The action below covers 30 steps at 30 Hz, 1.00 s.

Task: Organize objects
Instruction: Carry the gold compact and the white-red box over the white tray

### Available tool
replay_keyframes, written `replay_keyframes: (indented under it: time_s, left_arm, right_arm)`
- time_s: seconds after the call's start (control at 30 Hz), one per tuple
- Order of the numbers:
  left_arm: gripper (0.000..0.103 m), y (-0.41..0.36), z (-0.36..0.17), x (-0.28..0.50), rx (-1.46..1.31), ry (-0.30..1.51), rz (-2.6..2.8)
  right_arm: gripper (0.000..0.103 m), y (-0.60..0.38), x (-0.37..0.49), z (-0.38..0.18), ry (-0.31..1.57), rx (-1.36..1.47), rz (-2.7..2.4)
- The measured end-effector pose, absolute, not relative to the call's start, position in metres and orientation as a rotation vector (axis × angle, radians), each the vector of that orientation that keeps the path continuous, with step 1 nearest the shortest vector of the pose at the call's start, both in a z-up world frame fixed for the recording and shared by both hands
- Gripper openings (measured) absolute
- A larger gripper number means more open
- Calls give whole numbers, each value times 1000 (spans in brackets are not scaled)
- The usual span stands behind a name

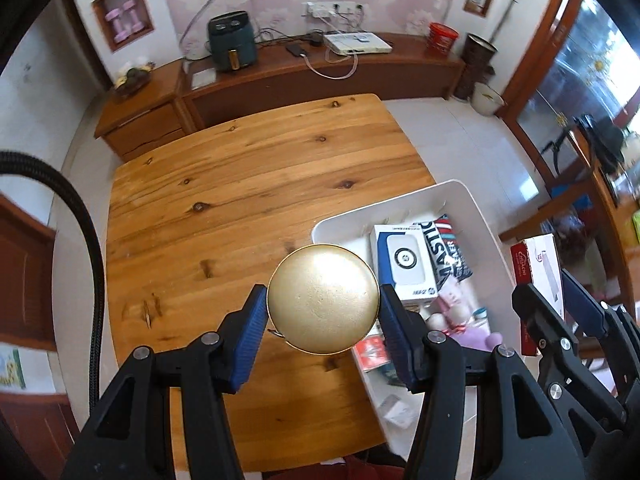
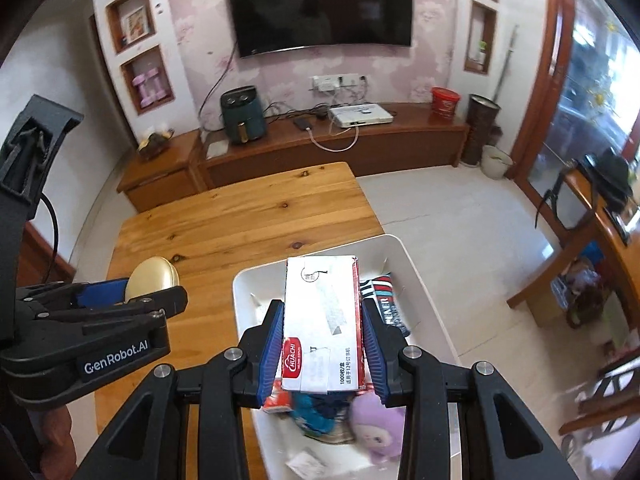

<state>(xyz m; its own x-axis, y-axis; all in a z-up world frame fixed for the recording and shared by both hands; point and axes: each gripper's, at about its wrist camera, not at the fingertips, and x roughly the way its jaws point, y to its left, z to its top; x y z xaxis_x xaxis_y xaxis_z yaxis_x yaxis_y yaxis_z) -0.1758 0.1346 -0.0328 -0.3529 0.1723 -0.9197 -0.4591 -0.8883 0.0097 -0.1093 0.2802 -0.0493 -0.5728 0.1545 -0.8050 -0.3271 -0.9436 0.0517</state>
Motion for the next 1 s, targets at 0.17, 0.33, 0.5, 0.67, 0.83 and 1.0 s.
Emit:
replay_keyframes:
  time_s: [0.17,0.33,0.5,0.67,0.83,1.0]
  left_arm:
    - [59,145,-35,-162,-1525,330,2341]
    - [59,153,-43,-150,-1557,296,2390]
    - [59,162,-54,-141,-1584,274,2431]
    - [59,170,-64,-139,-1604,240,2450]
    - [60,178,-74,-140,-1631,227,2455]
    - [60,186,-84,-139,-1654,232,2456]
  right_arm:
    - [38,297,-104,-48,232,-1349,2580]
    - [38,311,-100,-52,178,-1421,2584]
    - [38,322,-100,-61,146,-1480,2579]
    - [38,331,-101,-68,151,-1528,2575]
    - [38,339,-104,-80,154,-1568,2561]
    - [38,343,-107,-90,159,-1601,2543]
